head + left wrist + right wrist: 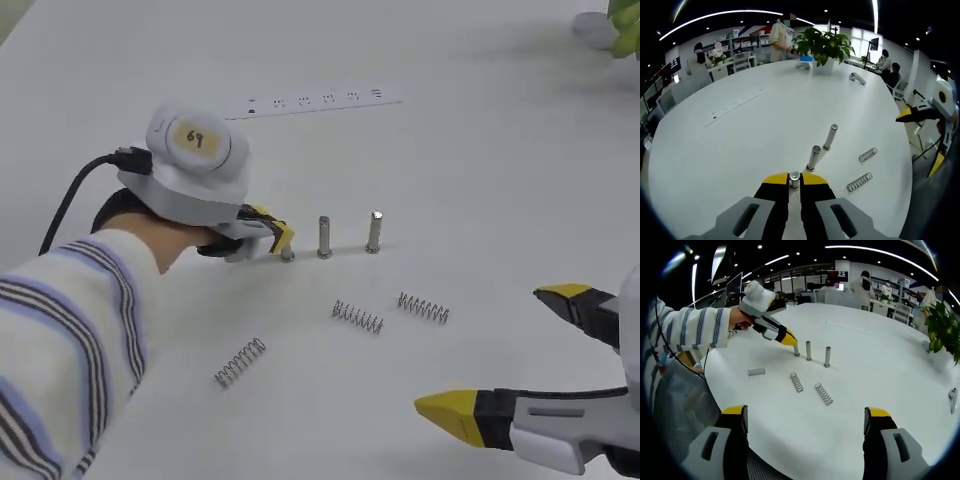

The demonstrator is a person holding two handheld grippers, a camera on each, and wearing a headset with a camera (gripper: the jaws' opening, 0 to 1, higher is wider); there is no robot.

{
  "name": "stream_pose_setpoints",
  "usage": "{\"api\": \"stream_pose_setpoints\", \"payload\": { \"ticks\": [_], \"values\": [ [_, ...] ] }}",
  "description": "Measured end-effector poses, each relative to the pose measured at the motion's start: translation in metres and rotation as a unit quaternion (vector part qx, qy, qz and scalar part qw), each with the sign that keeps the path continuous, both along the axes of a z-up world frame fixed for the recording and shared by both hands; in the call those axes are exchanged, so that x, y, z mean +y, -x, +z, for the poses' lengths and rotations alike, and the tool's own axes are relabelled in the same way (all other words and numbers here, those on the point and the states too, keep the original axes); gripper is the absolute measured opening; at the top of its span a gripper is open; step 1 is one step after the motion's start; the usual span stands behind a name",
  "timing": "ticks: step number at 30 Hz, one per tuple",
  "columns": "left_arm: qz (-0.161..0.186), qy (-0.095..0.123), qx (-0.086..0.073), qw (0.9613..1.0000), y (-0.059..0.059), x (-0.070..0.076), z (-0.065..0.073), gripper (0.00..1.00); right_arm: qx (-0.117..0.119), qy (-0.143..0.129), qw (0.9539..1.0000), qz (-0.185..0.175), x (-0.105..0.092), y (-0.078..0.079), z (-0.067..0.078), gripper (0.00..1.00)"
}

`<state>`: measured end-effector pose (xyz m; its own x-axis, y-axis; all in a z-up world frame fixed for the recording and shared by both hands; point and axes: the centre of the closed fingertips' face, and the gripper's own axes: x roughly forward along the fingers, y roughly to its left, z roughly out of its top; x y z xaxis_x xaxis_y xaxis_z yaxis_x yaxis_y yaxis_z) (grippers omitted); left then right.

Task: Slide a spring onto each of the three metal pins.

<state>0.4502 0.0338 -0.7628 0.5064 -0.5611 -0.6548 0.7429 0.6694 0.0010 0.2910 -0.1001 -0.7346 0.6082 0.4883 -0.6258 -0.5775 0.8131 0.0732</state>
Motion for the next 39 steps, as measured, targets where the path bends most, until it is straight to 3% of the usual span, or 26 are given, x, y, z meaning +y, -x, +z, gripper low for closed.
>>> {"api": "stream_pose_setpoints", "payload": {
  "ticks": [8,10,16,18,21,26,29,39],
  "values": [
    [-0.002,0.0,-0.003,1.0,0.0006,0.0003,-0.0003,0.0,0.003,-0.001,1.0,-0.004,-0.0003,0.0008,-0.0004,0.96],
    [0.007,0.013,0.003,0.9999,-0.0001,0.0011,-0.0001,0.0,0.005,-0.001,1.0,-0.005,-0.0005,0.001,-0.001,0.96],
    [-0.002,0.016,-0.017,0.9997,-0.0005,0.0012,0.0031,0.0,0.003,0.0,1.0,-0.007,-0.0021,0.0006,0.0002,0.95],
    [-0.006,0.023,-0.01,0.9997,0.001,-0.0002,0.0034,0.0,0.005,0.0,1.0,-0.008,-0.0023,0.001,-0.0001,0.95],
    [-0.007,0.018,-0.017,0.9997,-0.0002,0.0016,0.0045,0.02,0.006,0.0,1.0,-0.005,-0.0012,0.0015,-0.0001,0.94],
    [-0.007,0.019,-0.015,0.9997,0.0008,0.0028,0.0046,0.04,0.008,-0.004,0.9999,-0.004,0.0012,0.0028,-0.0006,0.94],
    [-0.002,0.038,-0.003,0.9993,0.0034,0.0007,0.0066,0.02,0.006,-0.006,1.0,-0.006,0.0012,0.0025,0.0009,0.94],
    [0.0,0.027,-0.009,0.9996,0.0031,0.0038,0.0067,0.06,0.002,-0.005,1.0,-0.005,-0.0004,0.0022,0.0033,0.93]
  ]
}}
